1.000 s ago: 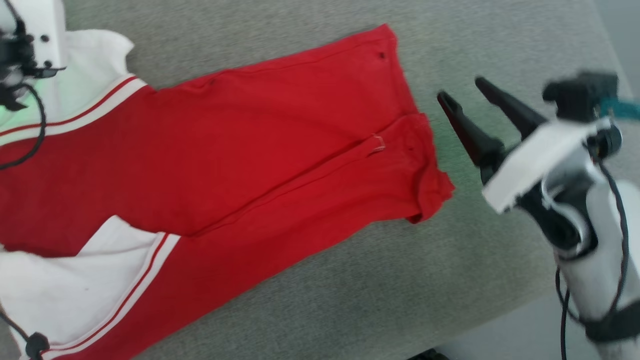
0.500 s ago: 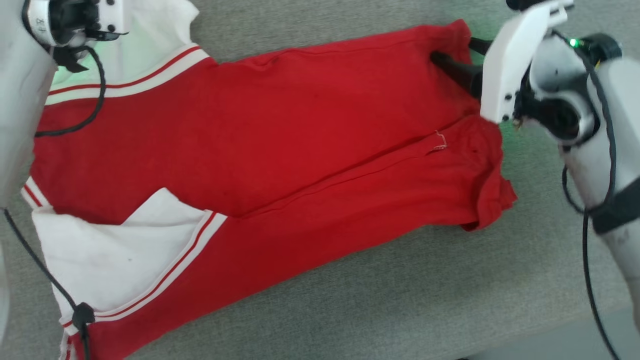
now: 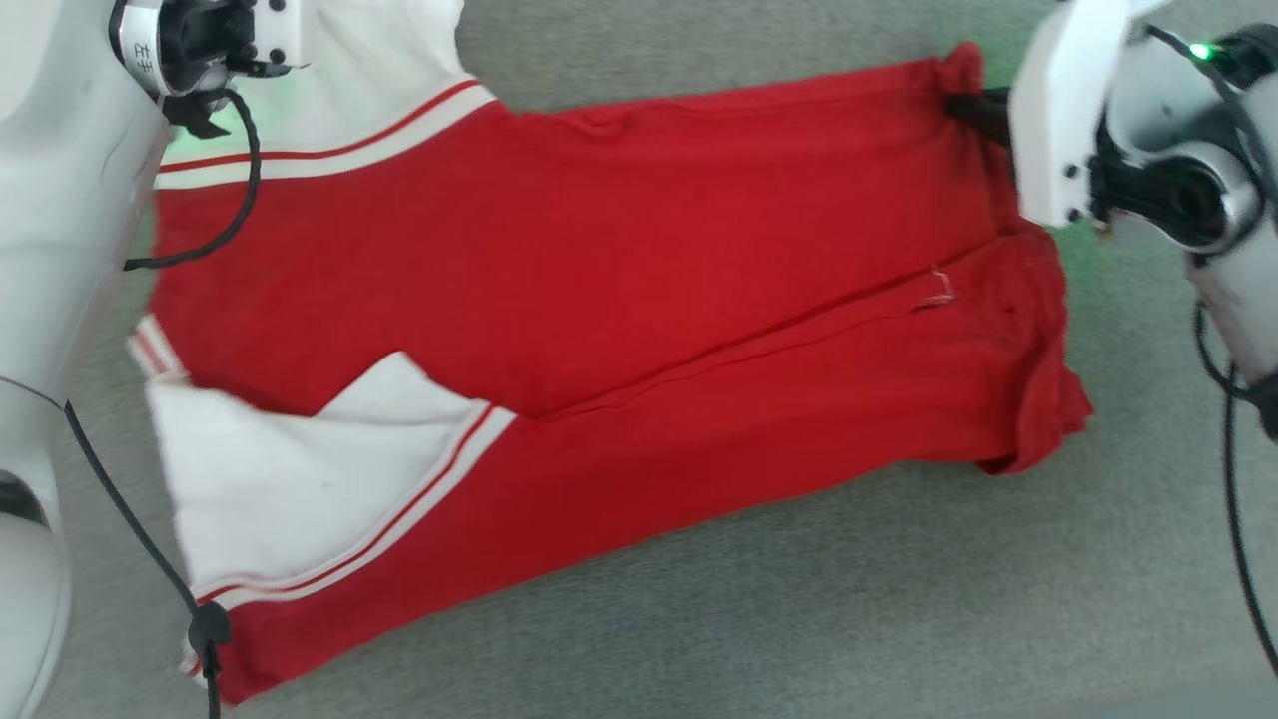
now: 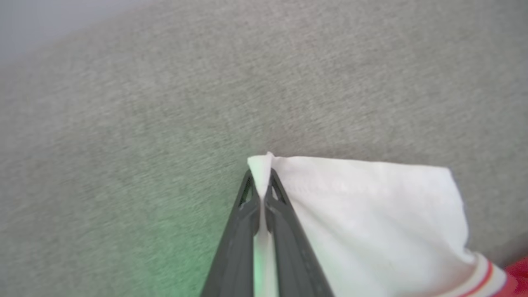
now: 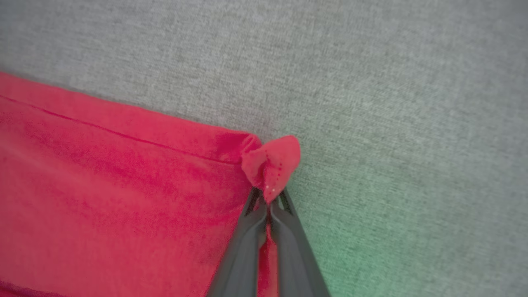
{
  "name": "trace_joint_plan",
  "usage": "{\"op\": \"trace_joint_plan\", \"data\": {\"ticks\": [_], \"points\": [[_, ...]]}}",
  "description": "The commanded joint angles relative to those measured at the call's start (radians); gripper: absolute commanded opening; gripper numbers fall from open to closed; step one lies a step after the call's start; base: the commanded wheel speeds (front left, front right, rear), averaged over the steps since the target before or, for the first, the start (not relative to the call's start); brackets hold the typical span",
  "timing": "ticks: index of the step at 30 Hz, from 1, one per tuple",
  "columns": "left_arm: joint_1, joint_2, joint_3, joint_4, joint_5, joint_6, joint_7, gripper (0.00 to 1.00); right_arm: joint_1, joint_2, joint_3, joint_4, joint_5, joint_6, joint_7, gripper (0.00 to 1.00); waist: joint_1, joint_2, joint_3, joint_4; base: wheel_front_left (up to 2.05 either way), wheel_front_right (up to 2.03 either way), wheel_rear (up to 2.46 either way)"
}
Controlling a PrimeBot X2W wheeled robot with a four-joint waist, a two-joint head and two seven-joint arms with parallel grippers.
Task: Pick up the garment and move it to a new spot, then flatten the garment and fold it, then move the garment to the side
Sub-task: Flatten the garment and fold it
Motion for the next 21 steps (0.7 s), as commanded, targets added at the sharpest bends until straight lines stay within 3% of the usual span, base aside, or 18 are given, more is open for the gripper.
{"op": "trace_joint_plan", "data": {"ticks": [1,7,13,21], "points": [[0.008,0.017,-0.008,0.01,-0.003,-0.005,0.015,0.0,0.036,-0.034,0.01,-0.008,-0.003,-0.006,-0.024,0.0,0.0,0.0,-0.027,0.029,0.0,0.0,0.0],[0.027,0.018,-0.021,-0.047,-0.004,0.003,0.048,0.0,0.108,-0.128,-0.008,-0.103,0.013,-0.006,-0.075,0.0,0.0,0.0,-0.08,0.082,0.0,0.0,0.0],[0.071,0.053,-0.026,-0.181,-0.007,0.046,0.075,0.0,0.205,-0.209,-0.056,-0.22,0.017,-0.006,-0.103,0.0,0.0,0.0,-0.128,0.122,0.0,0.0,0.0],[0.179,0.164,-0.038,-0.471,0.0,0.159,0.141,0.0,0.339,-0.275,-0.131,-0.384,0.001,-0.006,-0.097,0.0,0.0,0.0,-0.179,0.149,0.0,0.0,0.0]]}}
